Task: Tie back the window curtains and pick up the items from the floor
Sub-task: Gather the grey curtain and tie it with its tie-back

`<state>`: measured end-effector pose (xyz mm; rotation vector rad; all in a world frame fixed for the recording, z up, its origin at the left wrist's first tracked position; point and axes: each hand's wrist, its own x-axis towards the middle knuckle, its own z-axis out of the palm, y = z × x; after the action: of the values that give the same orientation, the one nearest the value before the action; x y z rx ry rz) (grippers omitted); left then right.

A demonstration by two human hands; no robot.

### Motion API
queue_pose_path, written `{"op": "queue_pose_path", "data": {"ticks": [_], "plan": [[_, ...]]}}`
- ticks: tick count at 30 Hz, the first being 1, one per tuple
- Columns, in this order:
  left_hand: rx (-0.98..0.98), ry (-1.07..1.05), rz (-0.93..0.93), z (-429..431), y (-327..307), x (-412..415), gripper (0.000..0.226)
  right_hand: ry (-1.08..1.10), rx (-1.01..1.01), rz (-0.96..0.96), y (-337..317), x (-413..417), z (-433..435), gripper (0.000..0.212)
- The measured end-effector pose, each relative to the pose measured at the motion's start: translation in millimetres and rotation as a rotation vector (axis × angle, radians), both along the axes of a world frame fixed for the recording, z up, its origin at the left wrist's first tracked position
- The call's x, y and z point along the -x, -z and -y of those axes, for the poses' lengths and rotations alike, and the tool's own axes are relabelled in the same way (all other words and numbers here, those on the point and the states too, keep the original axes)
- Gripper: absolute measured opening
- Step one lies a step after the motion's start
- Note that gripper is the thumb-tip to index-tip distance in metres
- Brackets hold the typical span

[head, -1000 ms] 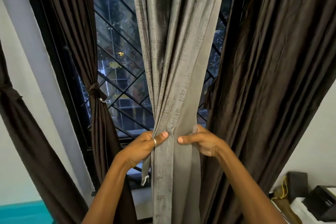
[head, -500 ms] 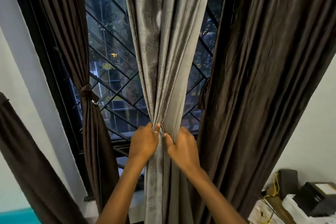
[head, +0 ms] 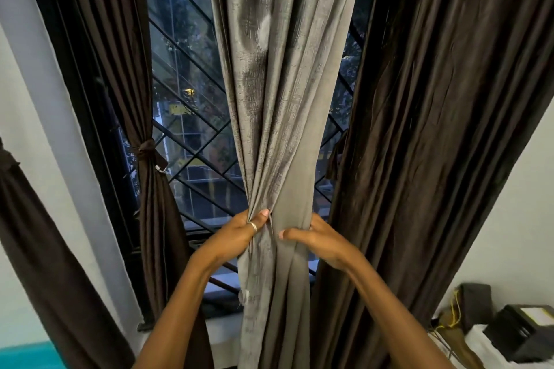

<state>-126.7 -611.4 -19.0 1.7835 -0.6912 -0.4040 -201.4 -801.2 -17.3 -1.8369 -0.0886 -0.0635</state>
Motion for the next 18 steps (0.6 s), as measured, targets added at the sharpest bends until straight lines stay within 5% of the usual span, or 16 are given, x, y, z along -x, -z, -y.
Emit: {"op": "queue_pose_path", "data": {"ticks": [6, 10, 15, 18], "plan": [[-0.077, -0.017, 0.053, 2.6, 7.8, -8.7, 0.056, 0.030, 0.448, -0.029, -16.3, 0.6, 4.7, 0.040], [-0.099, -0.085, 0.109, 12.4, 9.1, -3.0, 0.040, 0.163, 0.777, 0.030, -19.9, 0.0, 0.1, 0.050], [-0.255, -0.464, 0.360, 31.2, 21.7, 14.1, 0.031, 0.435, 1.101, 0.141, -15.1, -4.2, -13.0, 0.052], [-0.119, -0.666, 0.376, 44.5, 28.3, 29.7, 0.037, 0.560, 1.111, 0.157, -11.6, -5.2, -26.3, 0.049]]}}
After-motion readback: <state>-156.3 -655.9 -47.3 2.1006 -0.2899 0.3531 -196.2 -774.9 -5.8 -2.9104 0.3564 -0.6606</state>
